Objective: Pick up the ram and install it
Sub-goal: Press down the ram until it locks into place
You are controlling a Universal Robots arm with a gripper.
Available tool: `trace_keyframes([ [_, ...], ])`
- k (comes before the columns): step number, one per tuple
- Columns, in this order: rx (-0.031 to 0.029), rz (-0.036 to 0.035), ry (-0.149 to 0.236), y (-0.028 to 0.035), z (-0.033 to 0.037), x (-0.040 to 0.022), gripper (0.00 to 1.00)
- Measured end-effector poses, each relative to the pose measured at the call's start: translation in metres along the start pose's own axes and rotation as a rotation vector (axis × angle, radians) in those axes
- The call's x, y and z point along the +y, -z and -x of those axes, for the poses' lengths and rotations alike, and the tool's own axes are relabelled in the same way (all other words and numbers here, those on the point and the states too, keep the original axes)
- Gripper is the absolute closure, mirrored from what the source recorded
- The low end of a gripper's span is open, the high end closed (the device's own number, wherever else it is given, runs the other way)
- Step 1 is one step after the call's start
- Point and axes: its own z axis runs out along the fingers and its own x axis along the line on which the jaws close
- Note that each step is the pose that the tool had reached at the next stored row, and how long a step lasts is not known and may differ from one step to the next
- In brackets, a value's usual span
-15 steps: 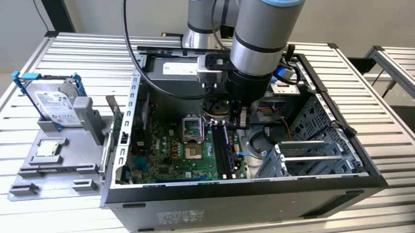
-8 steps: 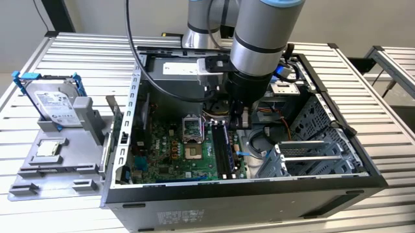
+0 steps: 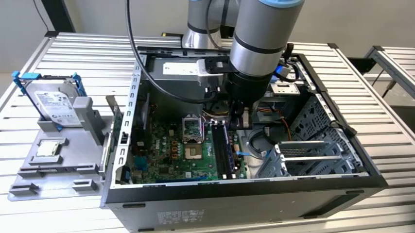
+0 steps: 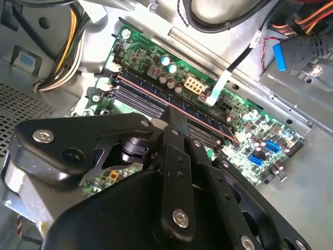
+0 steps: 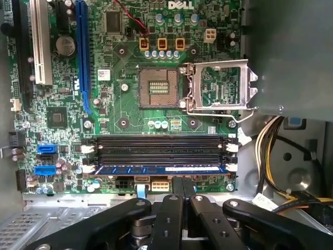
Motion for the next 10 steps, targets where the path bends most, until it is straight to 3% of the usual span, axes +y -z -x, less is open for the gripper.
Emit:
trace_keyframes([
  [4,0.0001,0.0004,0.000,-0.0023,-0.0010,0.0000,1.00],
  [10,-0.0030,0.0006,-0.004,-0.0120,-0.0061,0.0001,1.00],
])
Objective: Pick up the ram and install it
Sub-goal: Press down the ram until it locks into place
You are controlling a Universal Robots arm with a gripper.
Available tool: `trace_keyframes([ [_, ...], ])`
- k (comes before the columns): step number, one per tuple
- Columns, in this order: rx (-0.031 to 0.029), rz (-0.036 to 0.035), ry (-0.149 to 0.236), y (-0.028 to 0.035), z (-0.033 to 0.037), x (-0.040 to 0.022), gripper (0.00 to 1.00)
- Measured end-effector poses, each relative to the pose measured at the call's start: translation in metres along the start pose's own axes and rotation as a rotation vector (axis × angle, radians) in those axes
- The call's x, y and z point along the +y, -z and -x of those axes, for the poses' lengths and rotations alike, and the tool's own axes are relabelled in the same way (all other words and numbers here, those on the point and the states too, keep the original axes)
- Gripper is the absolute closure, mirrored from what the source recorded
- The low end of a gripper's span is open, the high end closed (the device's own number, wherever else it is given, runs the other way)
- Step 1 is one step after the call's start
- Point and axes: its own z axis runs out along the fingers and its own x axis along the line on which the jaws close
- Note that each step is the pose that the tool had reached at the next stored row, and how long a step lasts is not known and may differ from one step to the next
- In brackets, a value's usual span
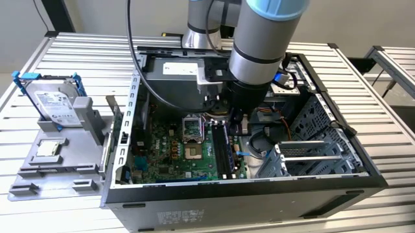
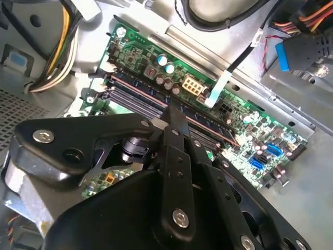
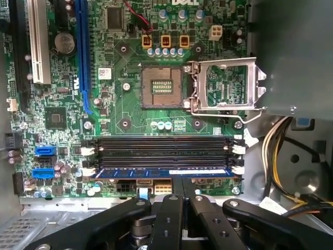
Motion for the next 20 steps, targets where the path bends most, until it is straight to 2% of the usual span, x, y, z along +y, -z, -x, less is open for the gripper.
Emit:
trace_keyframes([
  [6,-0.0004,-0.0002,-0.012,-0.0109,-0.0060,0.0000,1.00],
  [15,0.0013,0.0001,-0.017,-0.0267,-0.0066,0.0003,1.00],
  [18,0.0020,0.0002,-0.017,-0.0267,-0.0062,0.0002,1.00],
  [19,0.0007,-0.0001,-0.017,-0.0248,-0.0061,0.0002,1.00],
  [20,-0.0032,-0.0008,-0.018,-0.0222,-0.0057,0.0001,1.00],
])
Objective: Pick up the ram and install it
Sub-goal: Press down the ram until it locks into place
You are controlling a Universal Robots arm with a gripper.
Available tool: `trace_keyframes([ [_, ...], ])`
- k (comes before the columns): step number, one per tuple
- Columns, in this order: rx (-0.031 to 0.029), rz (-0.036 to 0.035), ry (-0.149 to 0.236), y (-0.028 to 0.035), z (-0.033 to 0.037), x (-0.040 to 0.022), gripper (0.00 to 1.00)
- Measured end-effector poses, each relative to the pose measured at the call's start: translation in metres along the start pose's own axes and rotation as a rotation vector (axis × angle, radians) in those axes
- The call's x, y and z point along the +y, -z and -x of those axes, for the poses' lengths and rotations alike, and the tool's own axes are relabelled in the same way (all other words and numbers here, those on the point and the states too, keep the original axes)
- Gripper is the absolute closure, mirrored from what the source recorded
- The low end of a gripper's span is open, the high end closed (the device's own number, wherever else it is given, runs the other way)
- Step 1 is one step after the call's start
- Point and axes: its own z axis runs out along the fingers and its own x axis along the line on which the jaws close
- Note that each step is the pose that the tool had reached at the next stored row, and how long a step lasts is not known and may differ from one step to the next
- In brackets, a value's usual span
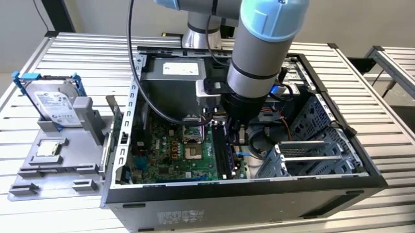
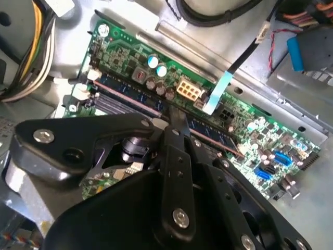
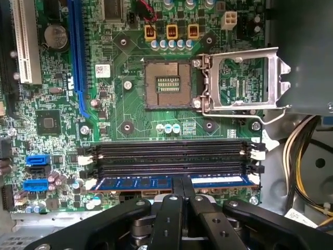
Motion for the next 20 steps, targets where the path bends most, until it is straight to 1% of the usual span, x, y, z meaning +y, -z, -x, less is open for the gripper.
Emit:
trace_keyframes([
  [2,0.0026,0.0008,0.000,0.0072,-0.0003,-0.0001,1.00],
  [4,0.0028,0.0008,0.000,0.0123,-0.0002,-0.0002,1.00],
  [10,0.0032,0.0009,0.000,0.0384,0.0003,-0.0007,1.00],
  [12,0.0030,0.0008,0.000,0.0461,0.0005,-0.0009,1.00],
  [20,0.0033,0.0010,0.000,0.0827,0.0012,-0.0016,1.00],
])
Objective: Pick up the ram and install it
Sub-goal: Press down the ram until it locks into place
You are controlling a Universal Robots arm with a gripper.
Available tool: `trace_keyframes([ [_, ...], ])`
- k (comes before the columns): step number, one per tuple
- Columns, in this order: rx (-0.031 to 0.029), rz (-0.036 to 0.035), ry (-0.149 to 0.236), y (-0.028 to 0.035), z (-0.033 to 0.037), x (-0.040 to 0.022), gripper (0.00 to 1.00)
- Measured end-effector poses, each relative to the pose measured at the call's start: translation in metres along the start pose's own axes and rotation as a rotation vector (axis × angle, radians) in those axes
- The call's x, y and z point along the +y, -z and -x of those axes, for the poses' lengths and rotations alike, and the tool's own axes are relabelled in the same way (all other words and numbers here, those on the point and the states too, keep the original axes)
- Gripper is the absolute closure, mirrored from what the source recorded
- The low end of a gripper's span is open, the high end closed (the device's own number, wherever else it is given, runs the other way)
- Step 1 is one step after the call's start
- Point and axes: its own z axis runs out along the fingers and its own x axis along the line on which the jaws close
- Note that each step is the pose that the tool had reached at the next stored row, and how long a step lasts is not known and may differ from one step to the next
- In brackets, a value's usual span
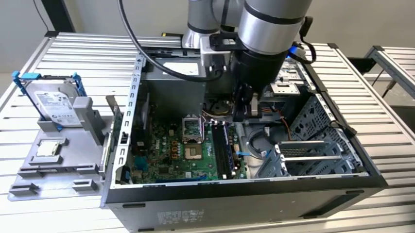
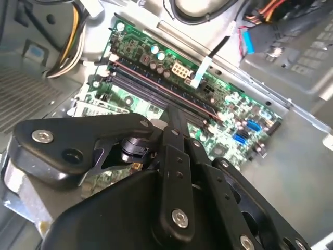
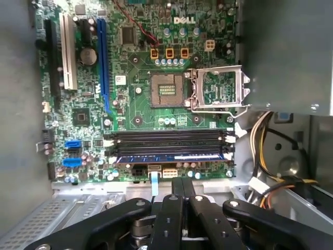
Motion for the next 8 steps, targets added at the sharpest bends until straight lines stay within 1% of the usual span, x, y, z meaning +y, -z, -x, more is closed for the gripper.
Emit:
trace_keyframes([
  [2,-0.0004,0.0000,0.000,0.0061,0.0002,-0.0001,1.00],
  [8,-0.0009,0.0000,0.000,0.0066,0.0001,-0.0001,1.00],
])
